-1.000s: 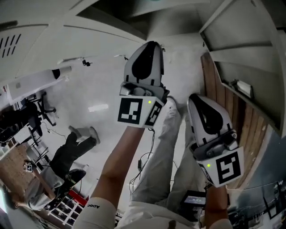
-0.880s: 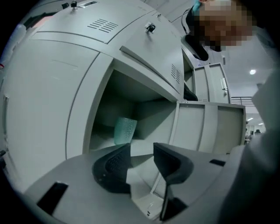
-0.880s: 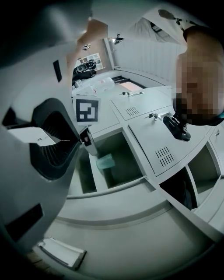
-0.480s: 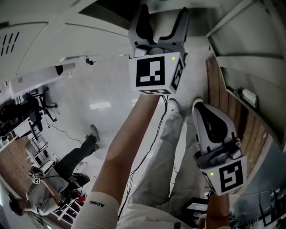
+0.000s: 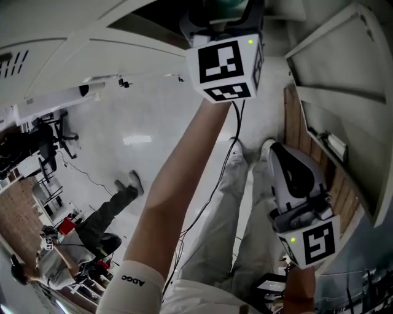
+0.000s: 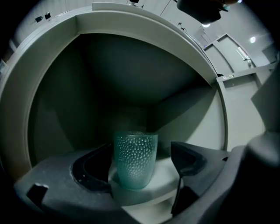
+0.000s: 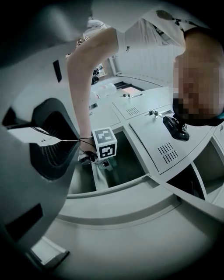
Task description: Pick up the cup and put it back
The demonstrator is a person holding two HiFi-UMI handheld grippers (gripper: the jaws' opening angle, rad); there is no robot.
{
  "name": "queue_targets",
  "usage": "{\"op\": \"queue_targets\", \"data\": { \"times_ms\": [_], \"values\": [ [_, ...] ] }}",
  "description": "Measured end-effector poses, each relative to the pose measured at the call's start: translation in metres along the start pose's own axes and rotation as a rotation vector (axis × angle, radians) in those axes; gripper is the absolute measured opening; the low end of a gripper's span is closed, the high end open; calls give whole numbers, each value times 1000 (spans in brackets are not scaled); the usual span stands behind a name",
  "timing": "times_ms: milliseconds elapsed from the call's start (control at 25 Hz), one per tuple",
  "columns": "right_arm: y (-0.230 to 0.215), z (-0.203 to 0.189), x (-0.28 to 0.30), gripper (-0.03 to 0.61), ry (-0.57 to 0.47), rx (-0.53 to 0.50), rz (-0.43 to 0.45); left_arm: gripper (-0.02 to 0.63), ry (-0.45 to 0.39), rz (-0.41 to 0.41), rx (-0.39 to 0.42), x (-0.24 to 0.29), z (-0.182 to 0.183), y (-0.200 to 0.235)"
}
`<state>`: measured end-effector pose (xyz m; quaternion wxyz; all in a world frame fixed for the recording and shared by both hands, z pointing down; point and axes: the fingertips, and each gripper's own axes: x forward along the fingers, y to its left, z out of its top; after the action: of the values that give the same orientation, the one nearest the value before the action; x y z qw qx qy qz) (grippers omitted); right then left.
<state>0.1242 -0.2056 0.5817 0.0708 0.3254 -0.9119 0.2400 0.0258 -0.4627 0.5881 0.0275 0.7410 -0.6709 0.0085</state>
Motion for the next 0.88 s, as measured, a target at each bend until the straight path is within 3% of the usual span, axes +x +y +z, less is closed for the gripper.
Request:
{"op": "queue_targets", "data": {
  "times_ms": [320, 400, 880],
  "values": [
    [-17, -6, -8, 26, 24, 20, -5, 407, -15, 60, 26, 17, 3, 9],
    [-20, -5, -8, 26, 23, 20, -9, 348, 2, 74, 40, 18, 0, 13],
    [-24, -9, -19, 26, 26, 9, -9, 342, -18, 77, 16, -8, 5, 8]
  ]
}}
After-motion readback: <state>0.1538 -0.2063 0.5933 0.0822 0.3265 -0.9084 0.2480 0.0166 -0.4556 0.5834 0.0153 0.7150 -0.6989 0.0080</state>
